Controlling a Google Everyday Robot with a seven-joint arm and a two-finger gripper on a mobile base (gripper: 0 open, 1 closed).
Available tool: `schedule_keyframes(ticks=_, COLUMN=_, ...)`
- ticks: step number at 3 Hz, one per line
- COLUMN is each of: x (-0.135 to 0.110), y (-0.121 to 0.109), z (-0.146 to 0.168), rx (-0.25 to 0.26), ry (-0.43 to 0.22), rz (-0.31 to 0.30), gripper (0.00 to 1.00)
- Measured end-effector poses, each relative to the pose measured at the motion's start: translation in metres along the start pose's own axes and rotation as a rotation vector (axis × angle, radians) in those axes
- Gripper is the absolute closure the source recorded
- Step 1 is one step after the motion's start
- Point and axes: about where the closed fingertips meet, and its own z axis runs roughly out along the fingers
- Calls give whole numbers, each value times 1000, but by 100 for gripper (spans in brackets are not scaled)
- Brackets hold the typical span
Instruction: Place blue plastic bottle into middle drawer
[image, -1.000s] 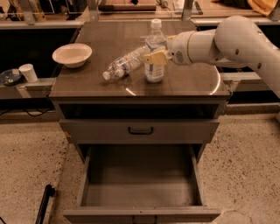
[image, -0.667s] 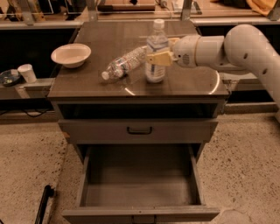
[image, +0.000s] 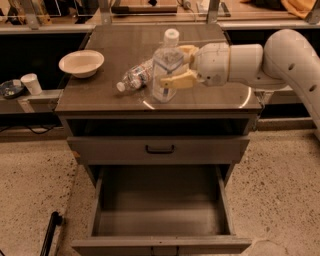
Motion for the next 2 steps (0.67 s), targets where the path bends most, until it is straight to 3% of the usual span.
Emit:
schedule_keyframes(ticks=1, x=-4, y=78, z=6, rx=-98, ry=17, rz=-42, gripper=100)
schedule_keyframes(ticks=2, x=6, y=89, z=14, rx=-131, ry=25, rz=-23, gripper=100)
